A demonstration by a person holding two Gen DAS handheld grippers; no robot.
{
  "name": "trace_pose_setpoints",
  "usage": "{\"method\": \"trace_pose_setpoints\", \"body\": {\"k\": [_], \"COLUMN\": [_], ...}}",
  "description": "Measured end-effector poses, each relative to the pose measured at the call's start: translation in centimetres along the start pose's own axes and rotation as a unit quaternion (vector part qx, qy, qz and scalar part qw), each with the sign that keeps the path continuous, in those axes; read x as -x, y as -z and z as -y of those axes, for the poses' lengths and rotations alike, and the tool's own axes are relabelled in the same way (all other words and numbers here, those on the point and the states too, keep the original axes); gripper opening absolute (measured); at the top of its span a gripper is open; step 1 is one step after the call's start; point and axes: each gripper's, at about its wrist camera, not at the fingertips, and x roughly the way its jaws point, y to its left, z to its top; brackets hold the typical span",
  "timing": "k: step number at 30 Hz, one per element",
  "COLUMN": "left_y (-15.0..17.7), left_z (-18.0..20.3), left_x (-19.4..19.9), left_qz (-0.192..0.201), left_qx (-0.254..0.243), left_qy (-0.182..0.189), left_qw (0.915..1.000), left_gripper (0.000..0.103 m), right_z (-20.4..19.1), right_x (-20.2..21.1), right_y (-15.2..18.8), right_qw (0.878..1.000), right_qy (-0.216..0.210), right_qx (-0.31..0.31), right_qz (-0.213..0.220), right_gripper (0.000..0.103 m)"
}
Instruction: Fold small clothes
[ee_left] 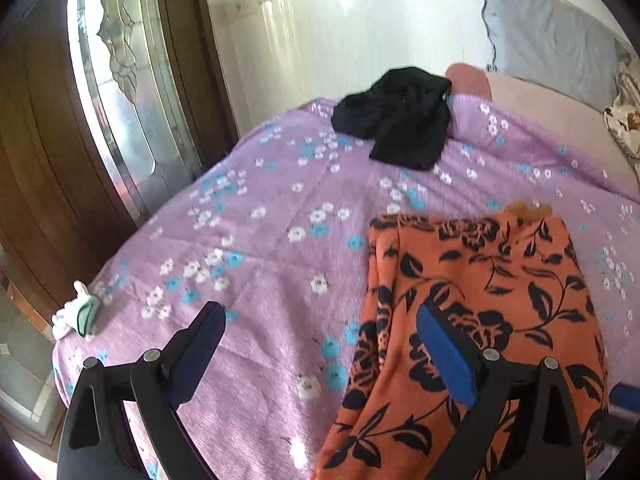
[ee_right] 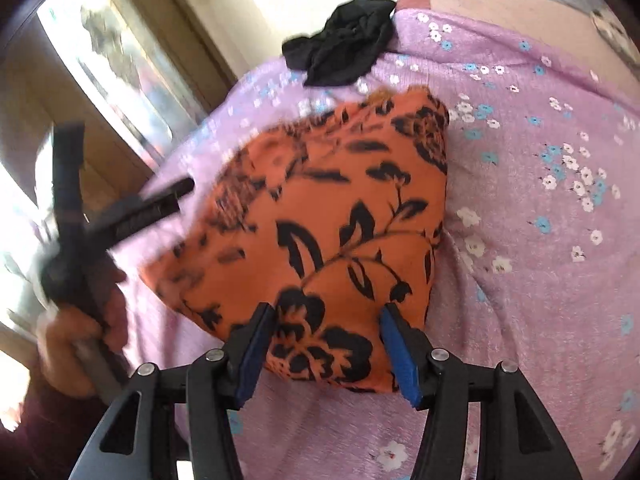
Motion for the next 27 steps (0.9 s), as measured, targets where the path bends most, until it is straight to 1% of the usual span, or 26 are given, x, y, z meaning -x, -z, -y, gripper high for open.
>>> {"method": "trace_pose_setpoints", "body": {"k": [1, 3, 5, 9, 12, 20, 22, 24, 26, 27], "left_y": [-0.2, -0.4, -0.5, -0.4, -0.4, -0.3, -0.3, -0.3, -0.3, -0.3], "left_z": [0.0, 0.0, 0.1, 0.4, 0.6, 0.6, 0.5, 0.4, 0.1, -0.3], "left_x": [0.0, 0.1, 0.0, 0.2, 0.4, 0.2, 0.1, -0.2, -0.8, -1.3], "left_qz": [0.004, 0.006, 0.005, 0.008, 0.006, 0.001, -0.002, -0.012, -0.03, -0.046], "left_qx": [0.0, -0.002, -0.004, -0.011, -0.009, -0.011, -0.013, -0.013, -0.005, 0.004], "left_qy": [-0.001, 0.003, 0.008, 0.012, 0.015, 0.018, 0.02, 0.031, 0.061, 0.088], "left_qw": [1.0, 1.0, 0.9999, 0.9998, 0.9998, 0.9998, 0.9997, 0.9994, 0.9977, 0.9951], "left_gripper": [0.096, 0.096, 0.096, 0.096, 0.096, 0.096, 0.096, 0.096, 0.096, 0.096], "right_z": [0.3, 0.5, 0.7, 1.3, 1.9, 2.7, 2.8, 3.2, 4.1, 4.7], "right_x": [0.4, 0.9, 1.1, -0.1, -0.6, -0.5, -0.7, -0.8, -1.0, -1.2], "right_y": [-0.4, -0.9, -1.0, -1.8, -1.7, -2.1, -2.1, -2.2, -2.3, -2.3], "right_qw": [1.0, 0.999, 0.998, 0.997, 0.996, 0.994, 0.994, 0.993, 0.989, 0.987], "right_qy": [-0.013, -0.026, -0.034, -0.027, -0.025, -0.032, -0.031, -0.033, -0.039, -0.045], "right_qx": [-0.009, -0.023, -0.045, -0.067, -0.082, -0.104, -0.107, -0.117, -0.14, -0.156], "right_qz": [0.012, 0.022, 0.023, 0.009, 0.002, 0.007, 0.006, 0.005, 0.004, 0.001], "right_gripper": [0.059, 0.06, 0.061, 0.061, 0.061, 0.062, 0.064, 0.066, 0.069, 0.072]}}
